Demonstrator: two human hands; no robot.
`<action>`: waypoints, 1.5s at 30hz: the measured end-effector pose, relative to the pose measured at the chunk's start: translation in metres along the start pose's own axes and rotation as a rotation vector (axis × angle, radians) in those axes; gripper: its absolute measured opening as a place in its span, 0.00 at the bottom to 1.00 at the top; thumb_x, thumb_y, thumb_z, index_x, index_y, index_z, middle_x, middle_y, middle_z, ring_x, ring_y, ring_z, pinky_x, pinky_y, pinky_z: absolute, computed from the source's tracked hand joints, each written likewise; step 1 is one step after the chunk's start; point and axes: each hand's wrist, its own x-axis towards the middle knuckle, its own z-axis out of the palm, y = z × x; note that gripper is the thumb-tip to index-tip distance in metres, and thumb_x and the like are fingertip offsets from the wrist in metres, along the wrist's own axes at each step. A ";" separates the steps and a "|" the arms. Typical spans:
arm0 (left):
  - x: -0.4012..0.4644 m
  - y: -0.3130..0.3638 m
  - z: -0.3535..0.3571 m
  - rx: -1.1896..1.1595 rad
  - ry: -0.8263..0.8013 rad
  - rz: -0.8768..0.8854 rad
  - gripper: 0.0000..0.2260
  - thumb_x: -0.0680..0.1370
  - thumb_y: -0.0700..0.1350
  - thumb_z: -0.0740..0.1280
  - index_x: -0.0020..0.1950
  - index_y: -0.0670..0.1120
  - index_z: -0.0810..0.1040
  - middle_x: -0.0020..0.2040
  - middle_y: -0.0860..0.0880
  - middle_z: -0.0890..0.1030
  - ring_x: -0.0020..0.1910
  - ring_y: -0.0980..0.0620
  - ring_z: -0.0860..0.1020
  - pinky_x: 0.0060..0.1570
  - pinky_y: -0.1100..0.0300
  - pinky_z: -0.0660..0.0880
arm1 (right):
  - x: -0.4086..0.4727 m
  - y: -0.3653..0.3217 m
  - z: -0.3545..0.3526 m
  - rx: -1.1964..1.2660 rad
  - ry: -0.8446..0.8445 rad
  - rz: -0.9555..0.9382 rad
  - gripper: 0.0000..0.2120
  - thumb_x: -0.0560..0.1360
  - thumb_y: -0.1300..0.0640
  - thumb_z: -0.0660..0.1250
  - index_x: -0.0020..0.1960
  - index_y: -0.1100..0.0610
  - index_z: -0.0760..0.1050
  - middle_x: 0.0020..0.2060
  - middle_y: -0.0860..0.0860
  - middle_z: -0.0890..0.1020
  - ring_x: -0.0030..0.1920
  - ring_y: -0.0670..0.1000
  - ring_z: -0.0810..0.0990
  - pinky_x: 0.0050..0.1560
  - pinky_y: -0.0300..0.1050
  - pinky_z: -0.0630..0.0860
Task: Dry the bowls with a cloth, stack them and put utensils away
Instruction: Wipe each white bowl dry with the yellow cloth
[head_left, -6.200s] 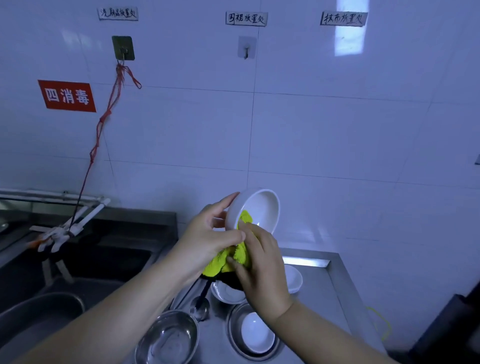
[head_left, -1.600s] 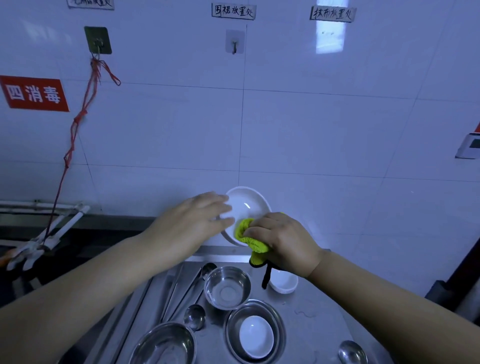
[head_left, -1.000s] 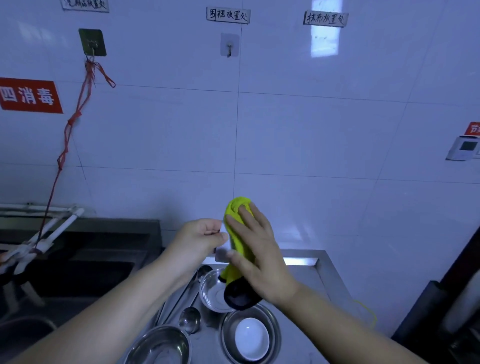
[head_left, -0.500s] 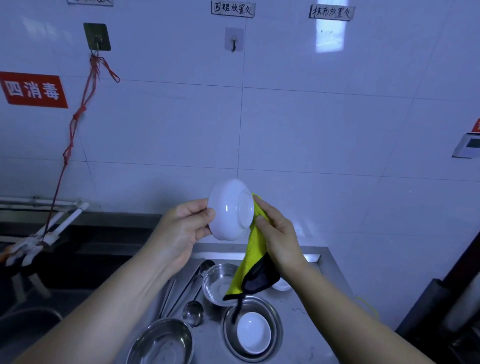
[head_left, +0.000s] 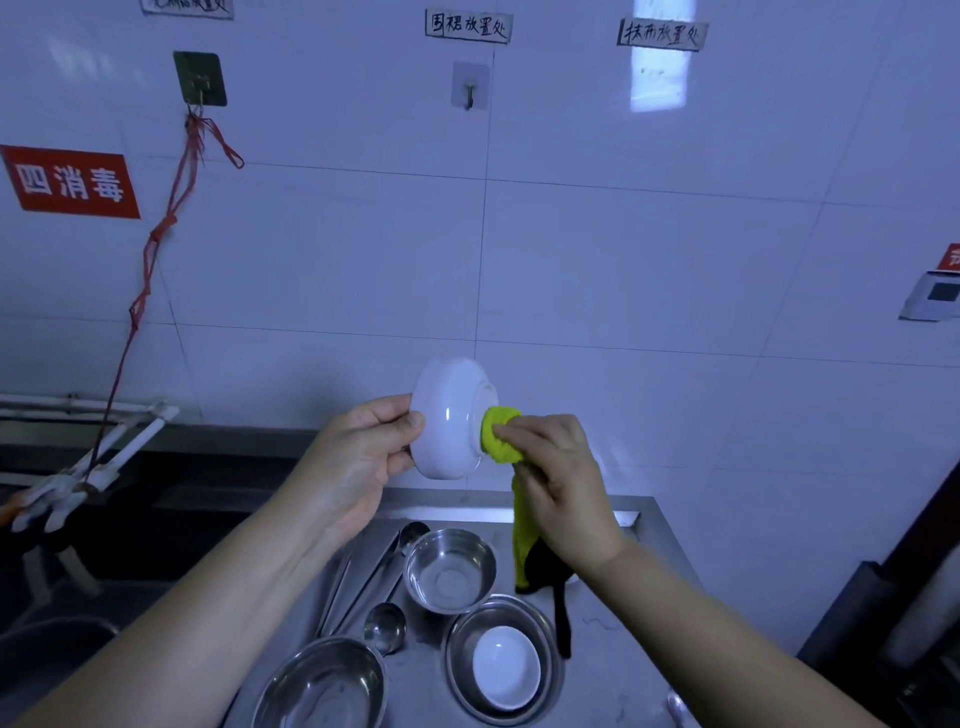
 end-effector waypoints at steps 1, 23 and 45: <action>-0.002 0.000 0.002 0.015 -0.025 -0.001 0.09 0.77 0.33 0.60 0.50 0.39 0.80 0.42 0.48 0.85 0.40 0.54 0.82 0.37 0.63 0.79 | 0.006 0.000 -0.002 -0.011 0.019 0.029 0.19 0.72 0.63 0.57 0.60 0.54 0.75 0.54 0.44 0.76 0.54 0.48 0.70 0.60 0.30 0.63; -0.004 0.011 0.028 -0.069 0.055 0.014 0.09 0.77 0.33 0.62 0.43 0.41 0.80 0.37 0.47 0.84 0.36 0.53 0.82 0.37 0.63 0.80 | 0.027 -0.052 0.005 0.046 0.073 0.017 0.20 0.77 0.55 0.58 0.69 0.53 0.70 0.65 0.47 0.71 0.65 0.52 0.65 0.68 0.38 0.58; -0.011 0.005 0.045 -0.559 0.151 -0.168 0.10 0.80 0.35 0.59 0.40 0.42 0.73 0.33 0.47 0.83 0.33 0.55 0.83 0.42 0.60 0.80 | -0.004 -0.019 0.020 0.000 0.295 0.005 0.21 0.78 0.62 0.51 0.70 0.58 0.66 0.70 0.54 0.67 0.69 0.56 0.62 0.70 0.48 0.59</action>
